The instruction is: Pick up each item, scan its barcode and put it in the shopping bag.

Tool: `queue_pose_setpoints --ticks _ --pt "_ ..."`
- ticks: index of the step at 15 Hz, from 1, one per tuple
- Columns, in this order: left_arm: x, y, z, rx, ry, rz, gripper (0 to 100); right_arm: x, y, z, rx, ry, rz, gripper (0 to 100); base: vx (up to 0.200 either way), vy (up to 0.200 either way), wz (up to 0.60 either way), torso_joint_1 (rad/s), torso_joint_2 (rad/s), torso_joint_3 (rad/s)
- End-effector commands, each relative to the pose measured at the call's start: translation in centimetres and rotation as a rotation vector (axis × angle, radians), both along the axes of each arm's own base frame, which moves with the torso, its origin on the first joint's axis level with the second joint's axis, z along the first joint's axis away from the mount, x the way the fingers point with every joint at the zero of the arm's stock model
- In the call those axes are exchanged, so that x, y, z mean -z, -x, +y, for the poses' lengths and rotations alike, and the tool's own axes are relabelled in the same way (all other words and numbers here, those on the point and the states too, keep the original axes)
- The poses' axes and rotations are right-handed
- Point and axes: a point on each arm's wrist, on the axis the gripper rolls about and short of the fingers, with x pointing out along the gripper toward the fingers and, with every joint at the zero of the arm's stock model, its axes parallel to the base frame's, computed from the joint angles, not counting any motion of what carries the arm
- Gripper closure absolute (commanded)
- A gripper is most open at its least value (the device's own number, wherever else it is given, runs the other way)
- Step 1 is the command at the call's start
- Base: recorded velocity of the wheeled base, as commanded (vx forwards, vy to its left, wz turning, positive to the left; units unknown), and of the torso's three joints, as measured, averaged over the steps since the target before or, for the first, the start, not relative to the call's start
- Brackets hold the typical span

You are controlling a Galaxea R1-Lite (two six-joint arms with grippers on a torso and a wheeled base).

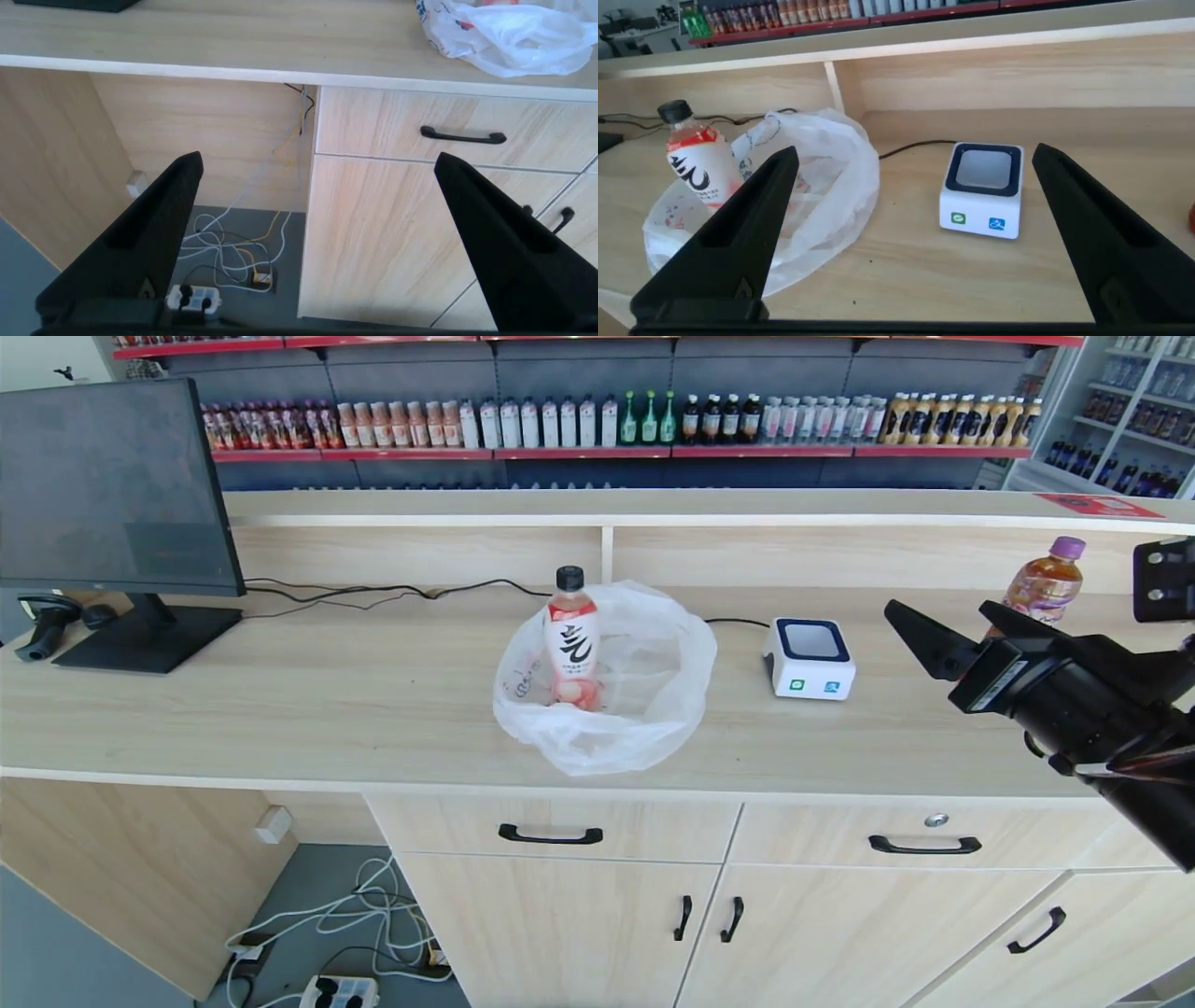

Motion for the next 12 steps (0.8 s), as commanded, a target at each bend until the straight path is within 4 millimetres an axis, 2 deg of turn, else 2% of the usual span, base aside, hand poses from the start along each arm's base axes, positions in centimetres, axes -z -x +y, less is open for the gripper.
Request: queue_pose_setpoints --ticks 1,4,8,10,12 --pt "0.0 0.0 0.0 0.000 0.003 0.000 0 0.3 -0.2 -0.2 0.012 0.002 0.013 0 0.000 -0.200 0.00 0.002 0.00 0.002" --pt "0.0 0.0 0.0 0.000 0.003 0.000 0 0.4 -0.6 -1.4 0.060 0.003 0.016 0 0.000 -0.200 0.00 0.001 0.00 0.001" --pt "0.0 0.0 0.0 0.000 0.005 0.001 0 1.0 -1.7 -1.7 0.080 0.008 0.038 0 0.000 -0.200 0.00 0.000 0.00 0.002" --pt "0.0 0.0 0.0 0.000 0.005 0.000 0 0.9 -3.9 -1.9 0.087 0.011 0.029 0 0.000 -0.200 0.00 0.000 0.00 0.005" --pt "0.0 0.0 0.0 0.000 0.006 0.001 0 0.5 -7.2 -2.6 0.122 0.036 -0.006 0 0.000 -0.200 0.00 -0.002 0.00 0.005"
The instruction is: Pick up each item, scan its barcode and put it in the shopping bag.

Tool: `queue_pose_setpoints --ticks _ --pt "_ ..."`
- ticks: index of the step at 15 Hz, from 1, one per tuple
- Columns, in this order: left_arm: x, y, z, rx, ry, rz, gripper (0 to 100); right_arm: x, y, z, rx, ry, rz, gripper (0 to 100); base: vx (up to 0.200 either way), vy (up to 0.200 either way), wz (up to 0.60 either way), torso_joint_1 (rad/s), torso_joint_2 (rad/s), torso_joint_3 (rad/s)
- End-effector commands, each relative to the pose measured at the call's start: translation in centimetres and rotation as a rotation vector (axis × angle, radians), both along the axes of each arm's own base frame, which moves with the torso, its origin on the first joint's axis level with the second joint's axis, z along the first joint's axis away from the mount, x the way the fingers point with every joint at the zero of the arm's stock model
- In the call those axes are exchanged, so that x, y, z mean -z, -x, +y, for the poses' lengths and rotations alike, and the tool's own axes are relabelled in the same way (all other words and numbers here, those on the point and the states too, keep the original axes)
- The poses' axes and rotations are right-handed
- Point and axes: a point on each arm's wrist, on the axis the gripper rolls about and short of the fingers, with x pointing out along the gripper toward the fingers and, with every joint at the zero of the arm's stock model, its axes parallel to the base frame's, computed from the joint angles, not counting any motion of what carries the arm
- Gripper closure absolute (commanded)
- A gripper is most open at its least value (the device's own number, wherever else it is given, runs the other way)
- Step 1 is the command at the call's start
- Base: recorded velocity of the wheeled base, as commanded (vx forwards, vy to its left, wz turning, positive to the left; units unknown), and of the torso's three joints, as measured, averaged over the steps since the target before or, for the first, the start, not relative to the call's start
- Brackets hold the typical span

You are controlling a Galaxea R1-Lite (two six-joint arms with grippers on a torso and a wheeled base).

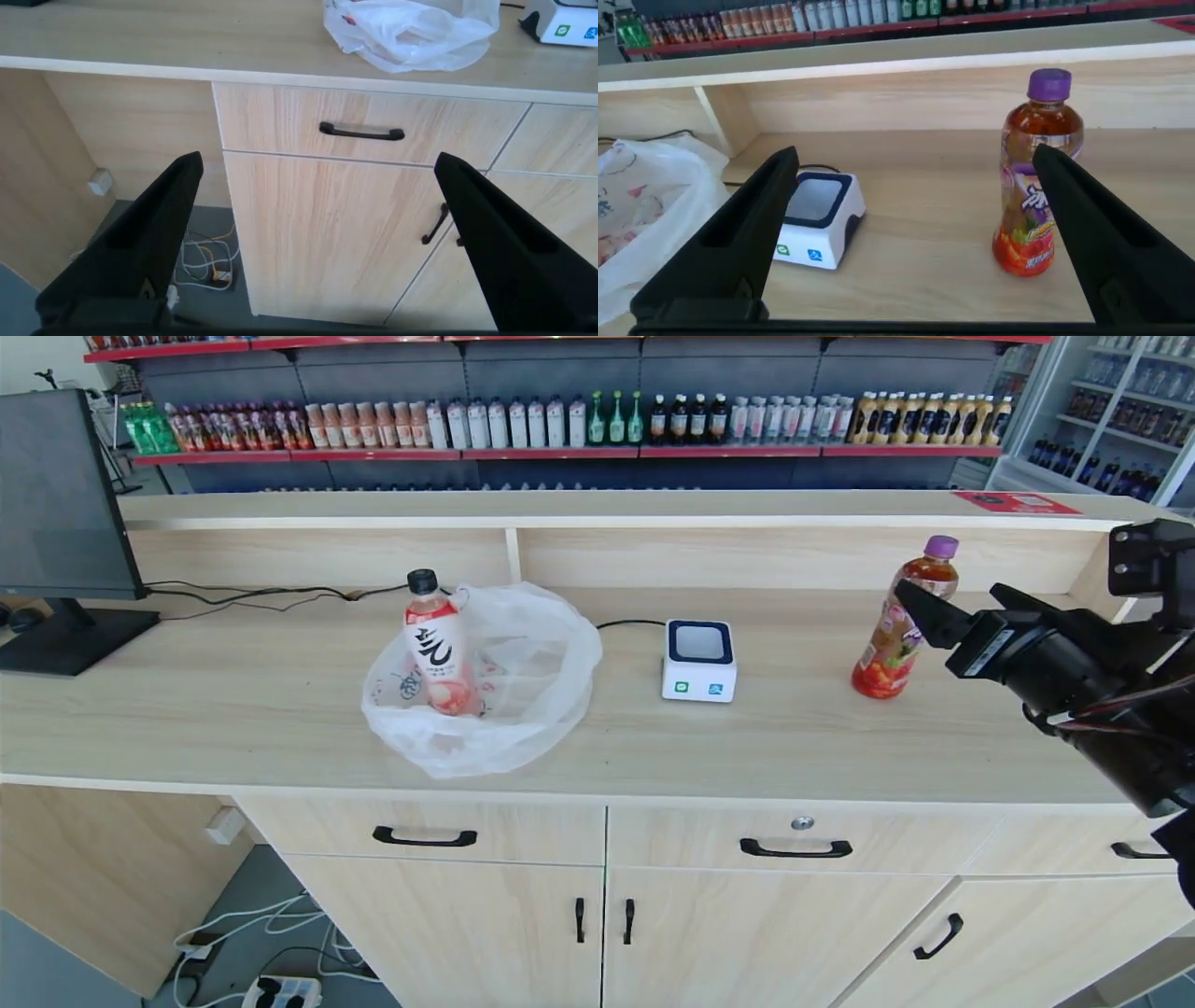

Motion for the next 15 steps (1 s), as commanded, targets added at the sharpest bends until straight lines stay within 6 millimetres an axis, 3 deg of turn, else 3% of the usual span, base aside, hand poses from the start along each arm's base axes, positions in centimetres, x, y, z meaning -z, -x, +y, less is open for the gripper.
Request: queue_pose_setpoints --ticks 1,10,15 --pt "0.0 0.0 0.0 0.000 0.002 0.000 0 1.7 -3.9 -0.9 0.048 0.033 0.037 0 0.000 0.000 0.00 0.000 0.00 0.000" --pt "0.0 0.0 0.0 0.000 0.000 -0.002 0 8.5 -10.1 -2.0 0.028 0.049 0.053 0 0.000 0.000 0.00 0.000 0.00 0.000" --pt "0.0 0.0 0.0 0.000 0.000 -0.002 0 10.1 -11.6 -4.1 0.048 0.062 0.071 0 0.000 0.000 0.00 0.000 0.00 0.000"
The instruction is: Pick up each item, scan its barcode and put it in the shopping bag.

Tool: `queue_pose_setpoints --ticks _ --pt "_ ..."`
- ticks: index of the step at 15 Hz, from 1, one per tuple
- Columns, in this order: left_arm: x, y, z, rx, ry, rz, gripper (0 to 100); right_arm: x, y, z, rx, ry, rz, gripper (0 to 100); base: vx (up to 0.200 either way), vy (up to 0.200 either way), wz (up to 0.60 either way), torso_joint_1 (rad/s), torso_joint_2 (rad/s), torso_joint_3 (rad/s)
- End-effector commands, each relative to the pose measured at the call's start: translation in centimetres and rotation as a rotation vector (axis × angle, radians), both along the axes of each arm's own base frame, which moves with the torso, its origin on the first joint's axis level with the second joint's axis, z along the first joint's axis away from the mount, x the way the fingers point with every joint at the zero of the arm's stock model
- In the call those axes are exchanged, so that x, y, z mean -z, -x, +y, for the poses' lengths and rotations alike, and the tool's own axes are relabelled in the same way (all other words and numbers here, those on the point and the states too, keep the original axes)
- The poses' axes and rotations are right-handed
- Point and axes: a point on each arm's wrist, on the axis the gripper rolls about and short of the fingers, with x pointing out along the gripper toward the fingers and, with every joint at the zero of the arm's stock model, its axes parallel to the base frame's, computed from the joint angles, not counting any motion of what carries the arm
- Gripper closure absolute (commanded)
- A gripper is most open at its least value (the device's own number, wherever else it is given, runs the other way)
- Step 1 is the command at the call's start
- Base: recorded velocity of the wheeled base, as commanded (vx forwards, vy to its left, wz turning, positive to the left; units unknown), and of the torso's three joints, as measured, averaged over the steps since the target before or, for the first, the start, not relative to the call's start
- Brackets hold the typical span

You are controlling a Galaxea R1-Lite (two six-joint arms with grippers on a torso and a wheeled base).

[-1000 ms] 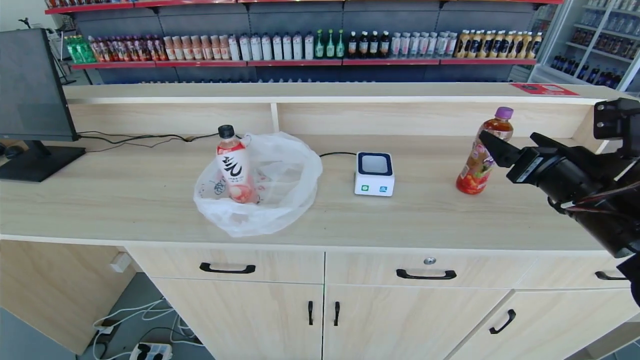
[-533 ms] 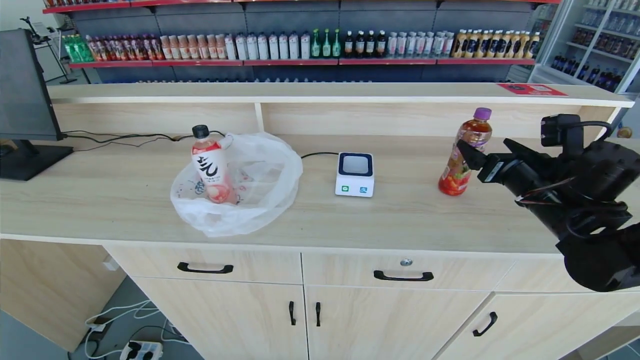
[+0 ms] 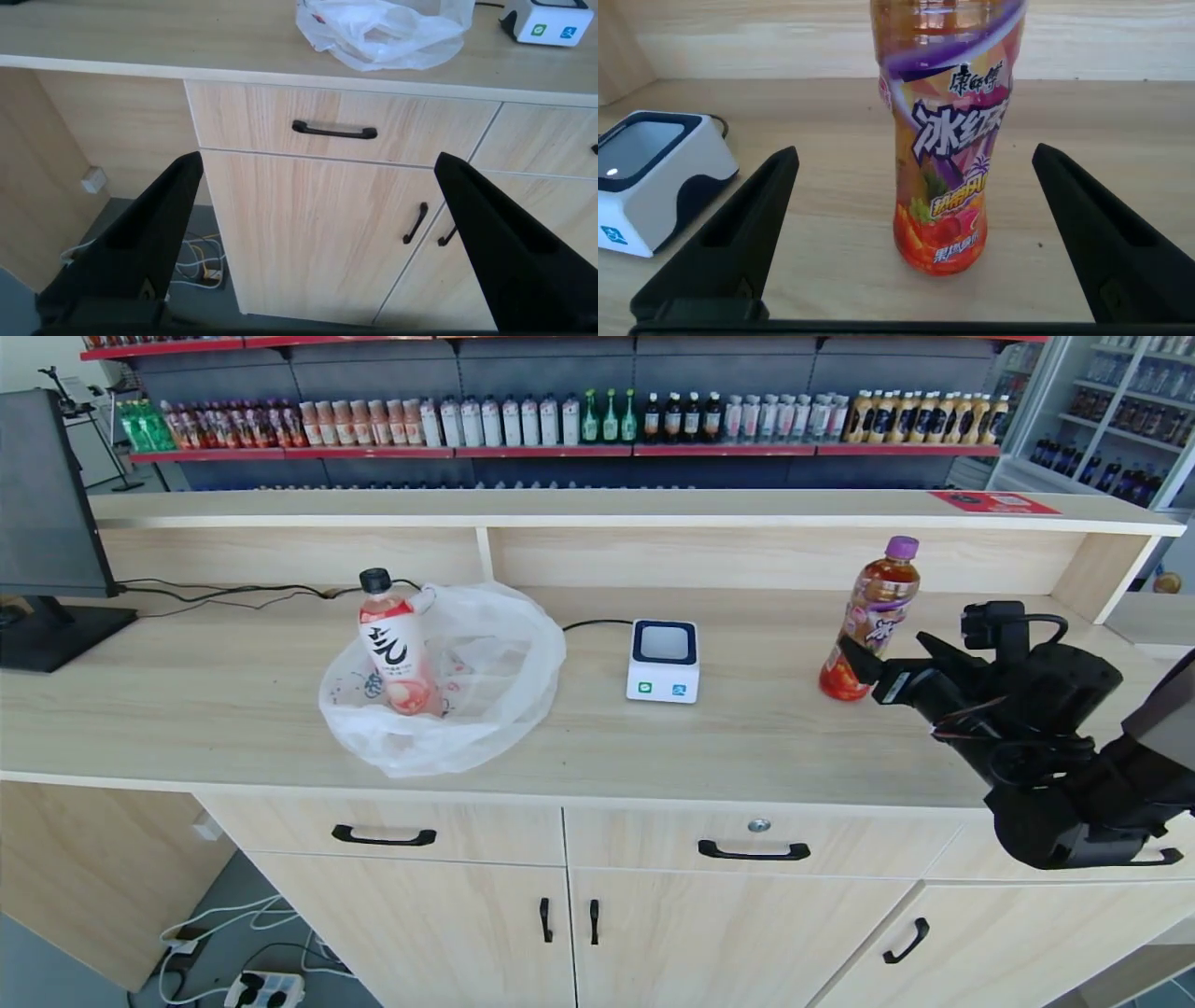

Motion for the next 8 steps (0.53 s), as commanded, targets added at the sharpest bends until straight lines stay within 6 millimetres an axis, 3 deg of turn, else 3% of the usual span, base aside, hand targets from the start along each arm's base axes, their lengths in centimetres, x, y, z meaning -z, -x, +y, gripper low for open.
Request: queue_pose_setpoints --ticks 1,8 --pt "0.0 0.0 0.0 -0.002 0.000 -0.002 0 1.6 -1.3 -0.6 0.019 0.000 0.023 0 0.000 0.000 0.00 0.000 0.00 0.000" --pt "0.0 0.0 0.0 -0.002 0.021 0.000 0 2.9 -5.4 -0.9 0.019 -0.007 -0.007 0 0.000 0.000 0.00 0.000 0.00 0.000"
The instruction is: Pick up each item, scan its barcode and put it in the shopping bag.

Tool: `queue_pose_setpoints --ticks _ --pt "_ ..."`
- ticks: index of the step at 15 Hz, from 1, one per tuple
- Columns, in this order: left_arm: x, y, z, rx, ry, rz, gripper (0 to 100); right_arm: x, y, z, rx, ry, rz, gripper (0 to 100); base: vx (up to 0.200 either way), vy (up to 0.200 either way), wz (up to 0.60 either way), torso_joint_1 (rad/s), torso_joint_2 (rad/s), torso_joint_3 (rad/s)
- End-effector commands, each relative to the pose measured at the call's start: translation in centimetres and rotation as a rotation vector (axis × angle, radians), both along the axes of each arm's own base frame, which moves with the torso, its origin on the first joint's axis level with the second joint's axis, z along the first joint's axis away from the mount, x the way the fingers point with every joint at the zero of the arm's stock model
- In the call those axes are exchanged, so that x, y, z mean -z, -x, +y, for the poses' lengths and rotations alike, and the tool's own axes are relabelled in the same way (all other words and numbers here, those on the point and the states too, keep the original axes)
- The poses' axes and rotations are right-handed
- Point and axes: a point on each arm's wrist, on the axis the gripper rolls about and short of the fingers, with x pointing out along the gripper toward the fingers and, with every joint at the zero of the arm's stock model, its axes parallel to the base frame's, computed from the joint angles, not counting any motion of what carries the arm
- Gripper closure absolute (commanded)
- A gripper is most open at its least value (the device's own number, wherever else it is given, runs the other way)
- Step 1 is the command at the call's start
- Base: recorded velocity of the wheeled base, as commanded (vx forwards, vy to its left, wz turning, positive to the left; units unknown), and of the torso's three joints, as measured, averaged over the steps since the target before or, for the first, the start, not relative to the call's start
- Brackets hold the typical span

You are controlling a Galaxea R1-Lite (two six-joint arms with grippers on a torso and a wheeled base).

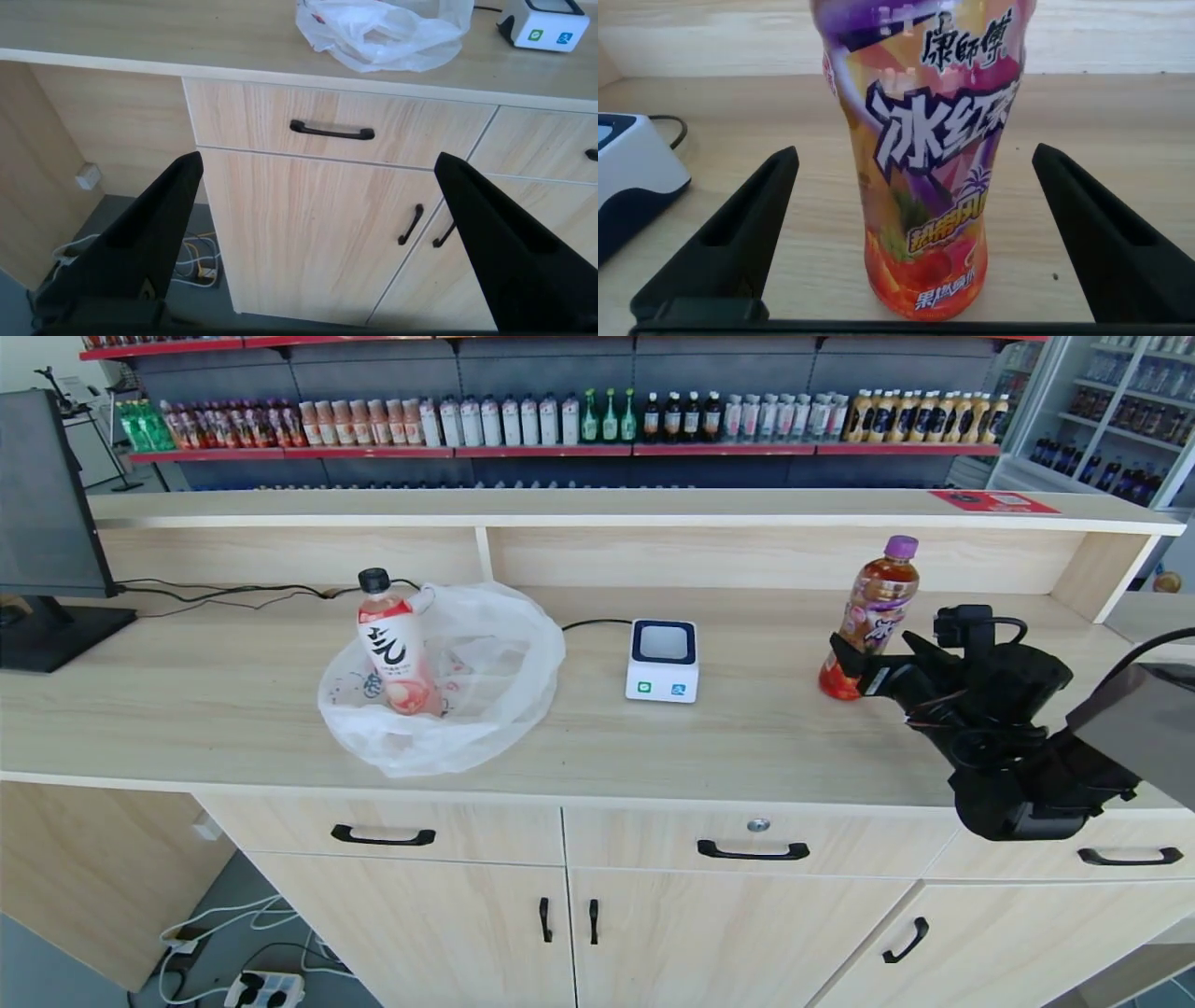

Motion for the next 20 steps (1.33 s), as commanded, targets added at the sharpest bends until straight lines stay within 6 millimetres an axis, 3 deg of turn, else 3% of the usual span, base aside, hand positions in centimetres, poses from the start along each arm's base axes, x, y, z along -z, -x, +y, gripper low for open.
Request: queue_pose_setpoints --ticks 1,7,14,15,20 --pt "0.0 0.0 0.0 -0.001 0.000 0.000 0 0.9 -1.1 -0.4 0.002 -0.006 0.023 0 0.000 0.000 0.00 0.000 0.00 0.000" --pt "0.0 0.0 0.0 -0.001 -0.001 0.000 0 -1.6 -4.0 -0.4 -0.034 0.003 0.005 0 0.000 0.000 0.00 0.000 0.00 0.000" --pt "-0.1 0.0 0.0 -0.001 0.009 -0.006 0 -1.3 -4.6 -0.5 -0.031 0.000 0.020 0 0.000 0.000 0.00 0.000 0.00 0.000" --pt "-0.1 0.0 0.0 -0.001 0.009 -0.006 0 -1.2 -4.5 -0.5 -0.031 0.000 0.023 100 0.000 0.000 0.00 0.000 0.00 0.000" --pt "0.0 0.0 0.0 -0.001 0.006 -0.005 0 -2.1 -4.3 -0.2 -0.035 0.003 -0.015 100 0.000 0.000 0.00 0.000 0.00 0.000"
